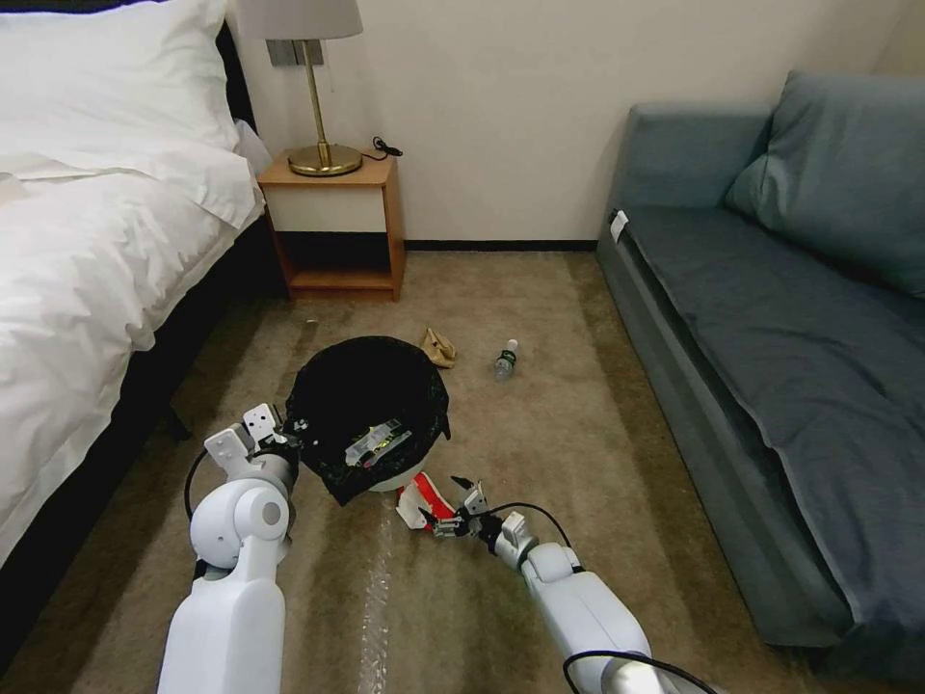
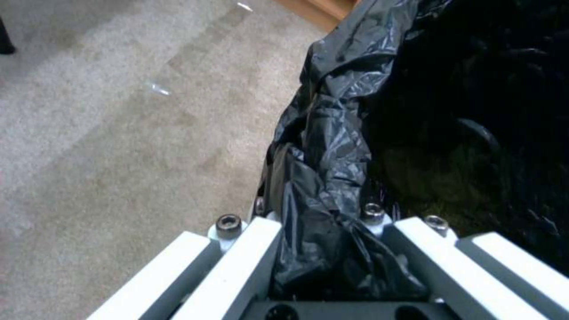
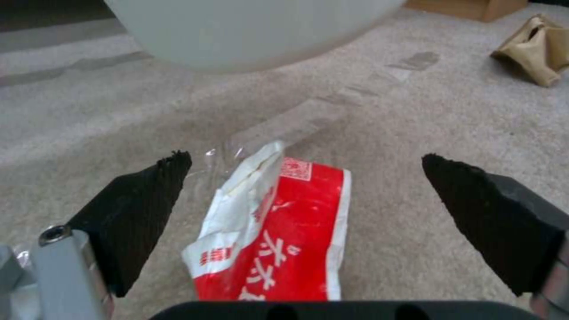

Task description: Pick up the trash bin, then pick up the garbage on the floor and place it into the trash bin.

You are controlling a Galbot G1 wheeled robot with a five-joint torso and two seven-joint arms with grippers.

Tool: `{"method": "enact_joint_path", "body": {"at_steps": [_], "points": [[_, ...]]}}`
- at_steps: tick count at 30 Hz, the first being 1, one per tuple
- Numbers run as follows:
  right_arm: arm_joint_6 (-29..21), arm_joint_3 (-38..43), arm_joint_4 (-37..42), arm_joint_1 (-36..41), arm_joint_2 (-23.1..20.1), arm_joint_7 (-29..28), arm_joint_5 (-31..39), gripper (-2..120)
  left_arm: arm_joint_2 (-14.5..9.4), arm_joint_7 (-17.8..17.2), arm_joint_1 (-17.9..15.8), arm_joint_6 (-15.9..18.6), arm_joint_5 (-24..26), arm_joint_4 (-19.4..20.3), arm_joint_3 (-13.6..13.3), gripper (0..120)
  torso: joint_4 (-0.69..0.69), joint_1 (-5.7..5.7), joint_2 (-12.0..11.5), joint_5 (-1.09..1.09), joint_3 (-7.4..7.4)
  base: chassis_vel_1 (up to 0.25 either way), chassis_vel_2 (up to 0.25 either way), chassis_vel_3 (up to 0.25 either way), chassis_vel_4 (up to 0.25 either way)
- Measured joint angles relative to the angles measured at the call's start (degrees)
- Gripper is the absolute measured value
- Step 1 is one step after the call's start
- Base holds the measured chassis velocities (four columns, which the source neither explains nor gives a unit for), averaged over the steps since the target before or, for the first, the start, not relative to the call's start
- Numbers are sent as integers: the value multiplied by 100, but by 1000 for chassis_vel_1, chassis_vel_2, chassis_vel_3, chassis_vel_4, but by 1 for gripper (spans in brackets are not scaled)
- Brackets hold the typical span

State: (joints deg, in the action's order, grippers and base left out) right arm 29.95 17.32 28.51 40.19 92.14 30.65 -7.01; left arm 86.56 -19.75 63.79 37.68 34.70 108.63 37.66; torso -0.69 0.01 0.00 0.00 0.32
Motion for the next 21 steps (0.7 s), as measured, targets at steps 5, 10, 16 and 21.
{"method": "enact_joint_path", "body": {"at_steps": [5, 10, 16, 21], "points": [[-191, -34, -19, -39, 0, 71, 16, 100, 30, 22, 12, -13, -77, 18, 29, 3, 0, 0, 0, 0, 0, 0, 0, 0, 0], [-668, -134, -18, -52, -1, 108, -63, 100, 65, 39, 53, -20, -162, 40, 74, 3, 0, 0, 0, 0, 0, 0, 0, 0, 0], [-890, -245, -53, -131, -1, -173, -175, 100, 103, 50, 88, -34, -242, 58, 95, 3, 0, 0, 0, 0, 0, 0, 0, 0, 0], [-1036, -342, -55, -192, -1, -431, -180, 100, 148, 71, 131, -54, -320, 67, 83, 3, 0, 0, -1, 0, 0, 0, 0, 0, 0]]}}
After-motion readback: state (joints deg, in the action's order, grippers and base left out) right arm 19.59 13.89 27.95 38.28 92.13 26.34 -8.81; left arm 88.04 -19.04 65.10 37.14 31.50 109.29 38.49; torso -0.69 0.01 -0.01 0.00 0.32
